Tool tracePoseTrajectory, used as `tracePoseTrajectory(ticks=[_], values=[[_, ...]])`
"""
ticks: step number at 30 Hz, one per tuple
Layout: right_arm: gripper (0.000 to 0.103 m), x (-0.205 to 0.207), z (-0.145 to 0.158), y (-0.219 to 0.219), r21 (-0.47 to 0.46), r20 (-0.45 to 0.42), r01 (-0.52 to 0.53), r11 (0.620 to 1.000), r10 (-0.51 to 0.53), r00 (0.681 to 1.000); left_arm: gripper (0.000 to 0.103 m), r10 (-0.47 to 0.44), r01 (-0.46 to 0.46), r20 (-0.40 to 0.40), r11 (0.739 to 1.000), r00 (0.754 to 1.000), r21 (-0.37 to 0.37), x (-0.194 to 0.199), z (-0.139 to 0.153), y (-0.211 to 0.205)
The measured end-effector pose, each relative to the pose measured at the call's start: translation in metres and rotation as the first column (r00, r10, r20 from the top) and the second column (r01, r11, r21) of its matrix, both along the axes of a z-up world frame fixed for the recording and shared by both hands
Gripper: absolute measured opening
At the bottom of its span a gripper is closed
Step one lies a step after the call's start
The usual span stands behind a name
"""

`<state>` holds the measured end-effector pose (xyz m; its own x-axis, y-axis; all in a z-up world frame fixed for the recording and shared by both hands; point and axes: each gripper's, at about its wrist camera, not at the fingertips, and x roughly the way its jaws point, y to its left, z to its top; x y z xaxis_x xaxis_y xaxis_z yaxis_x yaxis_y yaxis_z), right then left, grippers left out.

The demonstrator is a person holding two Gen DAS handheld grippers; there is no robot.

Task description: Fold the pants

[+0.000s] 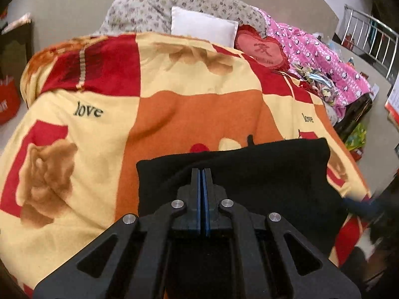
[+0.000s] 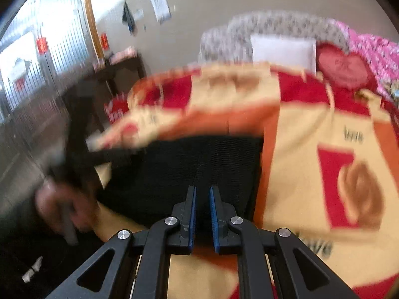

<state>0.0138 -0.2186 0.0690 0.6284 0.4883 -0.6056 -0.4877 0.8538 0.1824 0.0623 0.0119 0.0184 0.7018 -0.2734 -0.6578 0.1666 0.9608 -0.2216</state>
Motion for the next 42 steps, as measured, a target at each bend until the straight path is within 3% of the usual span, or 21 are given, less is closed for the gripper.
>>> tracePoseTrajectory(ticks=[3,8,14,16,23,25,28,31,33,34,37,39,41,42], values=[[0.01,0.025,0.02,0.015,0.0,0.035,0.034,0.999,-0.034,0.999,0.004,0.016,-0.017,0.022,1.0,1.0,0.016,-0.002,-0.001,-0.003],[0.009,0.08,-0.014,0.051,-0.14,-0.067,0.006,0.99,-0.015,0.998,0.004,0.014,-0.014,0.03,1.0,0.999,0.001,-0.001,-0.002,0.0],[0.008,0.094,-0.031,0.008,-0.141,-0.097,0.157,0.977,-0.172,0.98,0.004,0.015,-0.014,0.031,1.0,0.999,-0.026,0.0,-0.002,0.002],[0.01,0.098,-0.043,-0.006,-0.101,-0.149,0.166,0.981,-0.18,0.972,0.004,0.017,-0.016,0.033,1.0,0.999,-0.025,0.0,-0.001,0.001],[0.011,0.097,-0.046,-0.006,-0.121,-0.114,0.149,0.981,-0.163,0.98,0.004,0.017,-0.016,0.039,1.0,0.999,-0.008,-0.001,-0.001,0.0],[0.011,0.092,-0.035,-0.013,-0.099,-0.128,0.167,0.981,-0.179,0.975,0.004,0.015,-0.015,0.039,1.0,0.999,-0.01,-0.001,-0.001,0.001],[0.011,0.049,-0.005,-0.018,-0.027,-0.045,0.158,0.987,-0.159,0.986,0.004,0.017,-0.016,0.039,1.0,0.999,-0.014,0.0,-0.001,0.002],[0.011,0.01,-0.004,0.004,-0.119,-0.008,0.061,0.991,-0.062,0.998,0.004,0.02,-0.02,0.042,1.0,0.999,-0.005,0.0,-0.001,0.0],[0.011,0.003,-0.032,0.012,-0.218,-0.075,0.056,0.974,-0.074,0.994,0.004,0.018,-0.018,0.042,1.0,0.999,-0.007,0.0,-0.001,0.0],[0.011,0.0,-0.037,0.008,-0.181,-0.045,0.068,0.981,-0.078,0.996,0.004,0.019,-0.019,0.044,1.0,0.999,-0.001,0.0,-0.001,-0.001],[0.012,0.004,-0.027,-0.009,-0.069,-0.089,0.077,0.995,-0.083,0.993,0.004,0.016,-0.016,0.048,1.0,0.999,-0.001,-0.002,0.0,0.0],[0.015,0.011,-0.018,-0.029,0.053,-0.1,0.126,0.991,-0.121,0.988,0.003,0.008,-0.008,0.061,1.0,0.998,0.003,-0.008,0.005,0.003],[0.039,0.019,-0.022,-0.044,0.117,-0.14,0.192,0.974,-0.175,0.975,0.005,0.011,-0.012,0.077,1.0,0.997,0.009,-0.019,0.015,0.008],[0.042,0.023,-0.026,-0.049,0.144,-0.168,0.217,0.966,-0.192,0.967,0.017,0.022,-0.022,0.09,1.0,0.996,0.003,-0.026,0.02,0.013]])
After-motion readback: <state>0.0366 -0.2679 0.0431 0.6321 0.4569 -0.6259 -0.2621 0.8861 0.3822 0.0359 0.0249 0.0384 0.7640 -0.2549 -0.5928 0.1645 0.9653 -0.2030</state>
